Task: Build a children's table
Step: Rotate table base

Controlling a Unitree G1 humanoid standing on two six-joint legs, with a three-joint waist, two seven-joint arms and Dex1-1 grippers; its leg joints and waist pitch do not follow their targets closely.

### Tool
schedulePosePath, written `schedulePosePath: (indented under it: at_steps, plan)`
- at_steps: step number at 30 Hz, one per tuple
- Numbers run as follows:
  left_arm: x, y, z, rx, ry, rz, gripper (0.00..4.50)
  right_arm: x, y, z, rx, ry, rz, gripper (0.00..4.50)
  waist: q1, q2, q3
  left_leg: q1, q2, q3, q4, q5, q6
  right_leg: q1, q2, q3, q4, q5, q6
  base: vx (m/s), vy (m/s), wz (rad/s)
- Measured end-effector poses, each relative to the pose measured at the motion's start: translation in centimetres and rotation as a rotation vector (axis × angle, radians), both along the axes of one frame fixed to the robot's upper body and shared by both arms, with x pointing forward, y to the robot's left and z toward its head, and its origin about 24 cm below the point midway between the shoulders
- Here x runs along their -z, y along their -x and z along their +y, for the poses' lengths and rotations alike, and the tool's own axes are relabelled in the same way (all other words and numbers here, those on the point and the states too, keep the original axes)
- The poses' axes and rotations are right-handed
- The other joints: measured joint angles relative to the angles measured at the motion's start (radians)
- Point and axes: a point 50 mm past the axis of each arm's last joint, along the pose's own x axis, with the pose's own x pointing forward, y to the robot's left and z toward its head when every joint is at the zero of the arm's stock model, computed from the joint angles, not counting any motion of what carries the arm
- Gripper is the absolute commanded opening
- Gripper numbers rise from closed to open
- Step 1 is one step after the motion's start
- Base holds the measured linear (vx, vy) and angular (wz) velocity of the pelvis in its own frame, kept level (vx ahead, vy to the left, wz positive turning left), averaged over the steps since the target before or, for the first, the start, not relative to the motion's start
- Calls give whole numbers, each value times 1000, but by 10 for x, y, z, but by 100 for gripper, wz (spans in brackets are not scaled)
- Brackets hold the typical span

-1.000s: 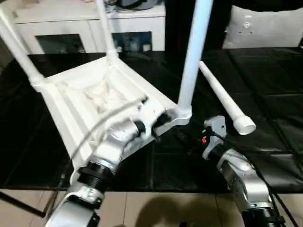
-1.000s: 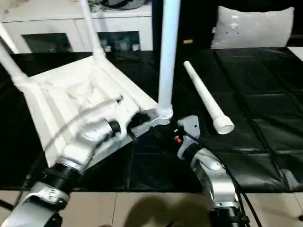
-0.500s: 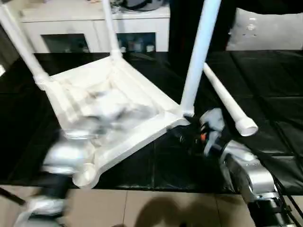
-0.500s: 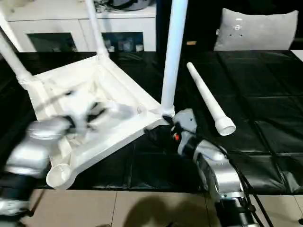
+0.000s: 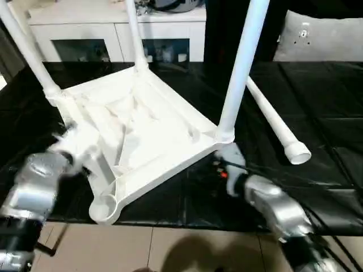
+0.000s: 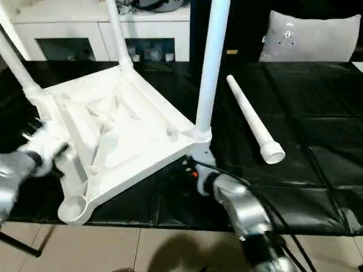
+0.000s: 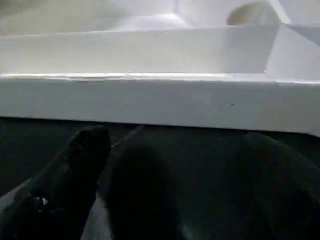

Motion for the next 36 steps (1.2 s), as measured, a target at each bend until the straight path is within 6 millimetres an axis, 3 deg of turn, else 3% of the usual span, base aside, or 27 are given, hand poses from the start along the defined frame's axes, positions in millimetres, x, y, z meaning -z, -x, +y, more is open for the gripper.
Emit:
schedulePosePath:
  at_steps: [4, 6, 8, 13, 18, 29, 36]
  plan:
    - [6, 10, 2, 38, -5, 109, 9, 2, -7, 6, 18, 28, 4, 450, -3, 6, -1, 0, 0, 1, -1, 0, 0, 2, 0, 2, 0, 1, -2, 0, 0, 0]
    - [16, 19, -3, 64, 19, 190, 9, 2, -10, 10, 22, 33, 7, 450, -8, 5, -1, 1, 0, 1, 0, 0, -1, 2, 1, 3, 1, 0, 0, 0, 0, 0]
    - [13, 26, -6, 129, 26, 248, 9, 2, -17, 14, 42, 43, 12, 450, -18, 4, -2, 3, 0, 1, 0, 0, -1, 3, 1, 3, 1, 0, 0, 0, 0, 0]
    - [14, 40, -27, 330, 120, 353, 9, 3, -26, 13, 84, 65, 10, 450, -21, 6, -2, 13, -1, 2, -1, 0, -1, 7, 1, 6, 1, 0, 0, 0, 0, 0]
    - [16, 42, -41, 422, 203, 373, 9, 3, -30, 8, 109, 71, 7, 450, -29, 6, -2, 14, -3, 3, 0, 0, -1, 7, 1, 9, 1, 0, 0, 0, 0, 0]
    - [22, 20, -116, 636, 416, 296, 9, 2, -37, -18, 204, 110, -25, 450, -31, 6, -1, 11, -3, 5, -2, -1, -2, 5, 2, 12, 1, 0, 0, 0, 0, 0]
    - [25, -4, -157, 570, 445, 107, 9, -4, -36, -38, 289, 135, -61, 450, -29, 8, -2, 8, -3, 6, -1, -1, -2, 5, 2, 12, 1, 0, 1, 0, 0, 0]
